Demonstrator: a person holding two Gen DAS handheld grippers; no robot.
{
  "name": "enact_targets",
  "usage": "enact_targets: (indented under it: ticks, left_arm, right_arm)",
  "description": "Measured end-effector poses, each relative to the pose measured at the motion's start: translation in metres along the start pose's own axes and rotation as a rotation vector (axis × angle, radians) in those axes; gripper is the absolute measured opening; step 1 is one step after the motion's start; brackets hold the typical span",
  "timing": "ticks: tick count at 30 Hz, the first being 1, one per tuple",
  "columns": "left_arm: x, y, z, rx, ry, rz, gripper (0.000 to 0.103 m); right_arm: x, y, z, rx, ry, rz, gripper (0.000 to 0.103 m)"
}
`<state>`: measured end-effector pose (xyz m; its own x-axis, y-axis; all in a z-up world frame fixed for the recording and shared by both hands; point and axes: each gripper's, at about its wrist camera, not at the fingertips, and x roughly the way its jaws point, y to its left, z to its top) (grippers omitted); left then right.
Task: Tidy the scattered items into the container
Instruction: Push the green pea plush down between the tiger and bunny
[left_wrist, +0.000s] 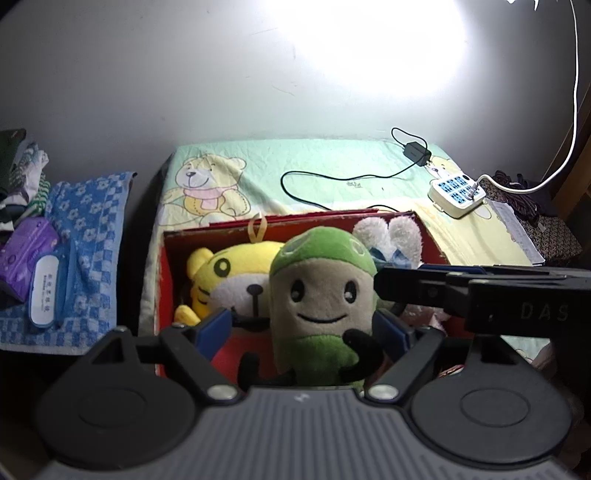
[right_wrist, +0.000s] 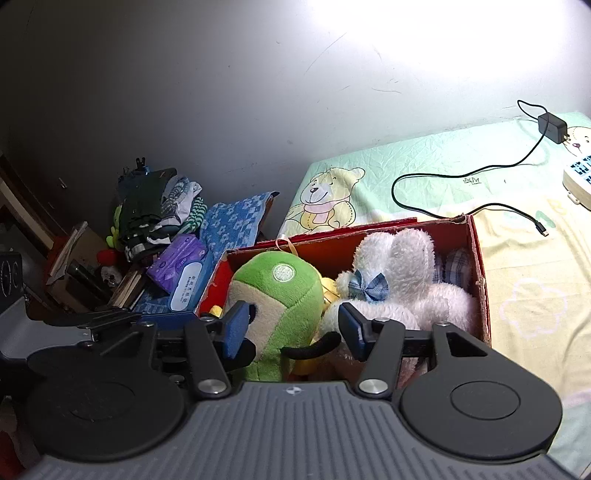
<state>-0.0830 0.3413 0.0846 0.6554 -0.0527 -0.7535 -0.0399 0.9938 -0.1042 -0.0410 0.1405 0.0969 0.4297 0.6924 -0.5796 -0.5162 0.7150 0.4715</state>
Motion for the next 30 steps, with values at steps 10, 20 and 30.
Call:
enact_targets:
  ticks: [10, 20, 30]
  left_arm:
    - [0.003, 0.008, 0.014, -0.028, 0.068, 0.142, 0.089]
    - [0.008, 0.007, 0.003, -0.047, 0.060, 0.185, 0.100]
    - [0.013, 0.004, 0.000, -0.042, 0.053, 0.186, 0.103]
  right_arm:
    - [0.000, 0.022, 0.025, -0.021, 0.055, -0.172, 0.064]
    - [0.006, 0.016, 0.012, 0.040, 0.086, -0.222, 0.069]
    - [0.004, 0.010, 0.002, 0.041, 0.074, -0.273, 0.071]
